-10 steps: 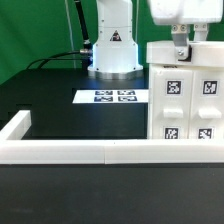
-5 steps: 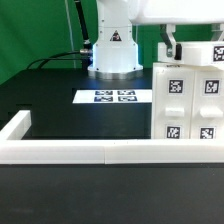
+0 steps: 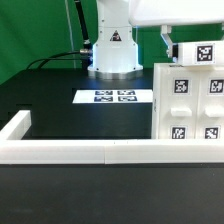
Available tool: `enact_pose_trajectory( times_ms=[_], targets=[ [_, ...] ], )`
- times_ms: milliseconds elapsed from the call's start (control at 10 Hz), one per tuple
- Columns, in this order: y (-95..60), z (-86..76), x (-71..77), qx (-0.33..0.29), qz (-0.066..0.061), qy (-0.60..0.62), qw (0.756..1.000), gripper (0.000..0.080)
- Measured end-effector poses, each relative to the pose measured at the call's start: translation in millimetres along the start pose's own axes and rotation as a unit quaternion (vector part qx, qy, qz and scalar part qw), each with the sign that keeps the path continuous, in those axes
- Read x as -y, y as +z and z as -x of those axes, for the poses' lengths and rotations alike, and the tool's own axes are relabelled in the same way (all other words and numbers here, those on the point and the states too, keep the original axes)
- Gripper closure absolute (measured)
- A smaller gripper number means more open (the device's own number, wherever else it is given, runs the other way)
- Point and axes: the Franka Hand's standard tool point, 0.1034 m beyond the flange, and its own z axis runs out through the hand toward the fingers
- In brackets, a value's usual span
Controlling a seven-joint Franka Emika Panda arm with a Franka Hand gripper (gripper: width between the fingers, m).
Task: Assemble cabinet
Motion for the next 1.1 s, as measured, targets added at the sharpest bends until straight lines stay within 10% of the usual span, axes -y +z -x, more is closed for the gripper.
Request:
enact_pose_trajectory(
  times_ms=[700,1100],
  targets=[
    [-0.8,-0.5,3.8,0.001,-0.012,0.279,0.960,0.0256],
    [0.9,0.2,1.4,0.014,-0.023,0.481,0.876,0.0256]
  ],
)
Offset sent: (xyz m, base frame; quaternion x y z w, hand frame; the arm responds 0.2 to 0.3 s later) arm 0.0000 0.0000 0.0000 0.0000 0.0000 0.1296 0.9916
